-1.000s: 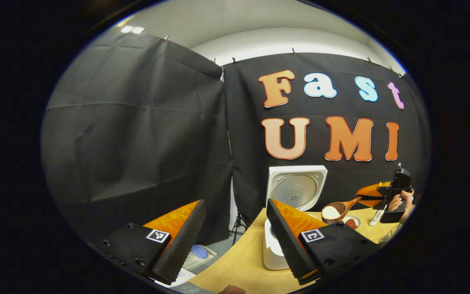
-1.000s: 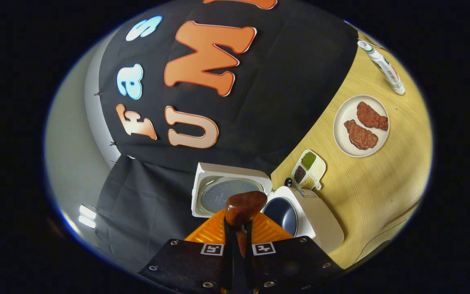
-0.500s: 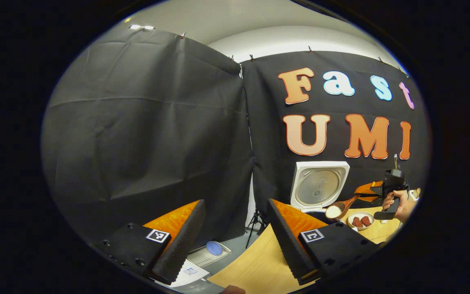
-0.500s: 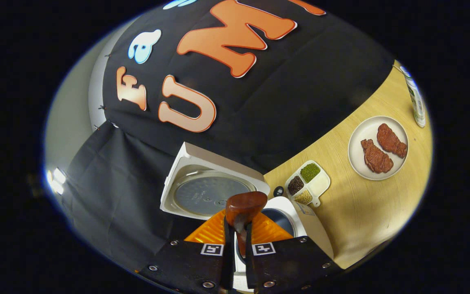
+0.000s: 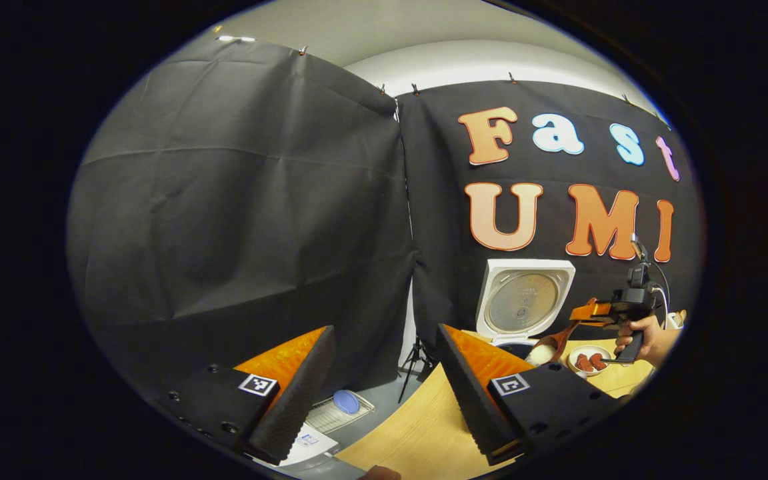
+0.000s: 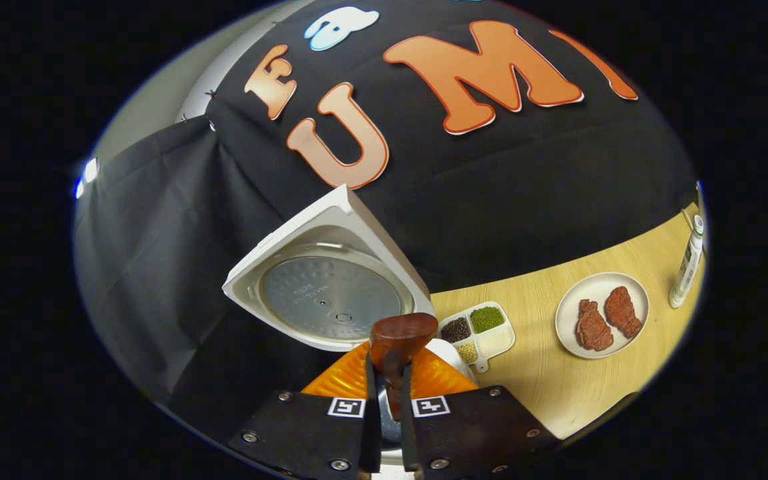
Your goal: Close the left gripper, press the button to open the rice cooker; take a wooden spoon from the chopstick holder with the right hand, scoop a spoonful of rice and pour it into the rice cooker, then put the wooden spoon back into the chopstick holder.
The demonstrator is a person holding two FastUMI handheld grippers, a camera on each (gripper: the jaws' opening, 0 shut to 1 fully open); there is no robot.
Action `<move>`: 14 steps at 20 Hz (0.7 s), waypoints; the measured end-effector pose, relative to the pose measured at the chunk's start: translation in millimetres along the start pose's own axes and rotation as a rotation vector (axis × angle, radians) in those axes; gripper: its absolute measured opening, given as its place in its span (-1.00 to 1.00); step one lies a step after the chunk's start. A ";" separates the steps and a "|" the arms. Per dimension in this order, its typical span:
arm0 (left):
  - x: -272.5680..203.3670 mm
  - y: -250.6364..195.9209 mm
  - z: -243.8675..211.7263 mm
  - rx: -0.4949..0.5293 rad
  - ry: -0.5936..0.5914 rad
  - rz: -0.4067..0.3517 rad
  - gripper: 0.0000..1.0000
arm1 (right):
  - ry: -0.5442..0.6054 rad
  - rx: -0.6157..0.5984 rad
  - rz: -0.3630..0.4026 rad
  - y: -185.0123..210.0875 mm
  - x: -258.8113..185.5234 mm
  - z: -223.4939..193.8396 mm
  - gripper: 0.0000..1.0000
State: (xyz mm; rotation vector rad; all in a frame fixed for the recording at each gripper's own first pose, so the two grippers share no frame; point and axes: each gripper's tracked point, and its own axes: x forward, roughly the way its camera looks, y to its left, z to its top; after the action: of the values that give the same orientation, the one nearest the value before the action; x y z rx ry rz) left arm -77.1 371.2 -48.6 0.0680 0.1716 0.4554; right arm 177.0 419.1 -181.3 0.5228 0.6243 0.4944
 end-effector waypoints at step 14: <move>7.4 -7.4 1.5 0.016 -0.004 -0.036 1.00 | -0.102 -0.372 0.047 46.9 -12.6 26.6 -0.78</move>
State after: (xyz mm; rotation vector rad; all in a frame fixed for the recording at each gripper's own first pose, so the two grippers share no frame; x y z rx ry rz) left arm -67.1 367.8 -49.0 0.0814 0.1721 0.4181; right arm 172.8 439.5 -129.9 0.2086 0.4096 0.6084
